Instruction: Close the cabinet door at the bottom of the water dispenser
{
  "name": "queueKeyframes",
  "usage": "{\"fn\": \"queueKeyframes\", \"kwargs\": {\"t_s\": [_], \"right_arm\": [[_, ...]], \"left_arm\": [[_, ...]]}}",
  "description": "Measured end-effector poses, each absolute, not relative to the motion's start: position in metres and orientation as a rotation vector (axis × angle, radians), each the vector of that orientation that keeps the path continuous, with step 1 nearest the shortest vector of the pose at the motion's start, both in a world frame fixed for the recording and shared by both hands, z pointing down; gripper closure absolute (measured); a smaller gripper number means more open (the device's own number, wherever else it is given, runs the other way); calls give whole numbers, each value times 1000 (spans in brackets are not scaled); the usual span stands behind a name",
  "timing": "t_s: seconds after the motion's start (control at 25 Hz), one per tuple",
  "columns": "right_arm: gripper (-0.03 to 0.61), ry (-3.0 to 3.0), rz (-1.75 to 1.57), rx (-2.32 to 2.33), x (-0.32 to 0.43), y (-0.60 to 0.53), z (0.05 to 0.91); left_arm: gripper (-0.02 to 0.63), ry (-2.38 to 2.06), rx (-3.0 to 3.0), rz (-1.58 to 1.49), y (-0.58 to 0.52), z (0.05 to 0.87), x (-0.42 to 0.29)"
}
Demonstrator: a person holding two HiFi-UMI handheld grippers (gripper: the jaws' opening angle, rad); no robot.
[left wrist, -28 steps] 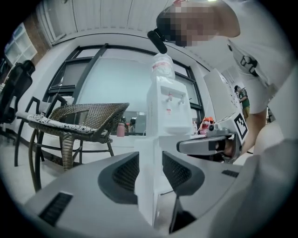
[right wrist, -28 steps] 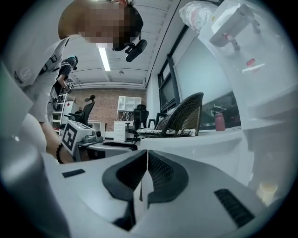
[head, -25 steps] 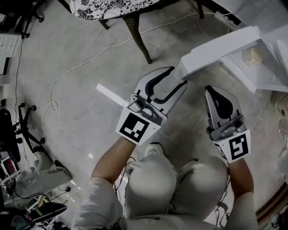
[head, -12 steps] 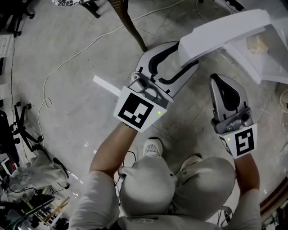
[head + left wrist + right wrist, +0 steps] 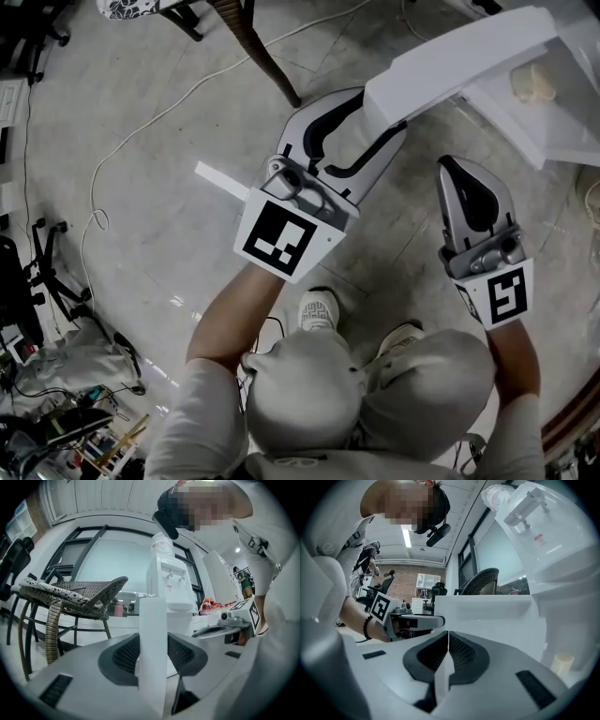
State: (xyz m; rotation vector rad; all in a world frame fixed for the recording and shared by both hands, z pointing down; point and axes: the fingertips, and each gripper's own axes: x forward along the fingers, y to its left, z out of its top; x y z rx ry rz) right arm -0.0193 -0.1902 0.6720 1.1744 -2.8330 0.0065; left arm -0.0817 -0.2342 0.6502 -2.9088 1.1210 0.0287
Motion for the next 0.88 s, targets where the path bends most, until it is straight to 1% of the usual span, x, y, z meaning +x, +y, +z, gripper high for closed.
{"fn": "queueKeyframes", "kwargs": {"t_s": [0.56,0.88], "right_arm": [[561,-2734,46,1276,21,-163,708],[561,-2685,105,1314,45,-142,726]], "left_arm": [[434,1119,-2928,-52,-193,655,-52],[436,1004,-2957,-75,-167,652,-26]]}}
